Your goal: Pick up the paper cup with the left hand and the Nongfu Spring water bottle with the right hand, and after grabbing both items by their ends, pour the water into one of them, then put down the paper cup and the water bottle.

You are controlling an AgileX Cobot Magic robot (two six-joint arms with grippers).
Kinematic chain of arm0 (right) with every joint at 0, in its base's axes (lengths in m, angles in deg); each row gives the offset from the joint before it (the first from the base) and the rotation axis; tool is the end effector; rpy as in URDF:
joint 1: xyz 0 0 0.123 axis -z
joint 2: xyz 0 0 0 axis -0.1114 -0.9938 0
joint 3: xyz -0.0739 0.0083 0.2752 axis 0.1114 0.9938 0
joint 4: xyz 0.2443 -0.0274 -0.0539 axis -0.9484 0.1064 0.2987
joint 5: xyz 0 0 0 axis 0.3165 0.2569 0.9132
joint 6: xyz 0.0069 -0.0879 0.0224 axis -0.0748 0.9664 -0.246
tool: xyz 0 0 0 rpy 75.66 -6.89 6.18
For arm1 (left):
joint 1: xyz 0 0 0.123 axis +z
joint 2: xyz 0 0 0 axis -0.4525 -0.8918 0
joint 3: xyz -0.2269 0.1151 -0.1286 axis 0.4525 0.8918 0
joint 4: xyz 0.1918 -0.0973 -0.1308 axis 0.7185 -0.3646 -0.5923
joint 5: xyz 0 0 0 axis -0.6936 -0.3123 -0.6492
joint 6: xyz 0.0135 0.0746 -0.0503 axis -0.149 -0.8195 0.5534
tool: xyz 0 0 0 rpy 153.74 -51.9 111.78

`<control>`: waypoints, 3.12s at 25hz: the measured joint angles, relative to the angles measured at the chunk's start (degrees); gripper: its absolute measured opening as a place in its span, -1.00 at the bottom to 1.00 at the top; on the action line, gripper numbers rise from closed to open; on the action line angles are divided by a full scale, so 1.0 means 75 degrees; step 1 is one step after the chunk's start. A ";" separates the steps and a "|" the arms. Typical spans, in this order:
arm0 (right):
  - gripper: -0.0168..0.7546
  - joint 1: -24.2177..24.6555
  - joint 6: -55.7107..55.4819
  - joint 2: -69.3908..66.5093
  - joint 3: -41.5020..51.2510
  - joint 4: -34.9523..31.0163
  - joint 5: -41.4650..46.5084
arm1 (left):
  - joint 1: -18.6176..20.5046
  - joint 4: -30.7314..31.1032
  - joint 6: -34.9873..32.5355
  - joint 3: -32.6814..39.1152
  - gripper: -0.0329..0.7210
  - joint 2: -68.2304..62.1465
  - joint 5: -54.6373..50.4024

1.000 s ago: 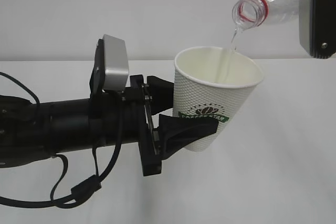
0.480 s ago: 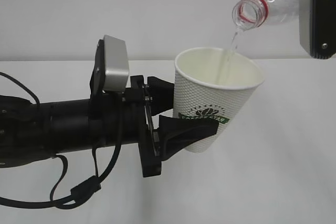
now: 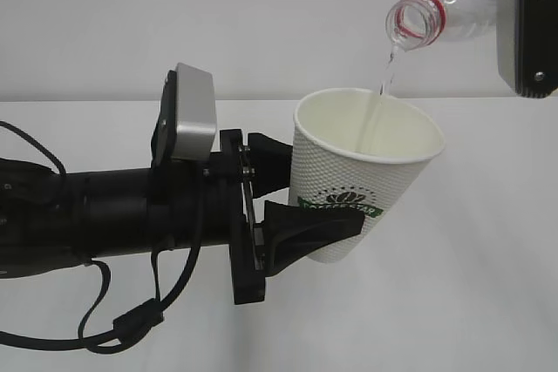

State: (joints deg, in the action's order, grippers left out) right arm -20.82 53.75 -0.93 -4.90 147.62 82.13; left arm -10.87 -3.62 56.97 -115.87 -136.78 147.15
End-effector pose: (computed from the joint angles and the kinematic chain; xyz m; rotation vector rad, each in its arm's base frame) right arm 0.2585 0.0697 0.3423 -1.6448 0.9962 -1.0322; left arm 0.2118 -0.2441 0.1882 1.1277 1.3096 -1.0902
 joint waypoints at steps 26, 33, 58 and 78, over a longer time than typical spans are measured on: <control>0.41 0.0000 0.0000 0.0000 0.0000 0.0007 0.0000 | 0.0000 0.0017 0.0000 0.0000 0.29 0.0000 0.0000; 0.41 0.0000 0.0000 0.0000 0.0000 0.0251 0.0000 | 0.0000 0.0017 0.0000 0.0000 0.29 0.0000 -0.0013; 0.41 0.0000 0.0000 0.0000 0.0000 0.0272 0.0013 | 0.0000 0.0017 0.0000 0.0000 0.29 0.0000 -0.0057; 0.41 0.0000 0.0000 0.0000 0.0000 0.0272 0.0016 | 0.0000 0.0017 0.0000 0.0000 0.29 0.0000 -0.0057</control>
State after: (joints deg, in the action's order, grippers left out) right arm -20.82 53.75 -0.93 -4.90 149.65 82.25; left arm -10.87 -3.49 56.97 -115.87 -136.78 146.72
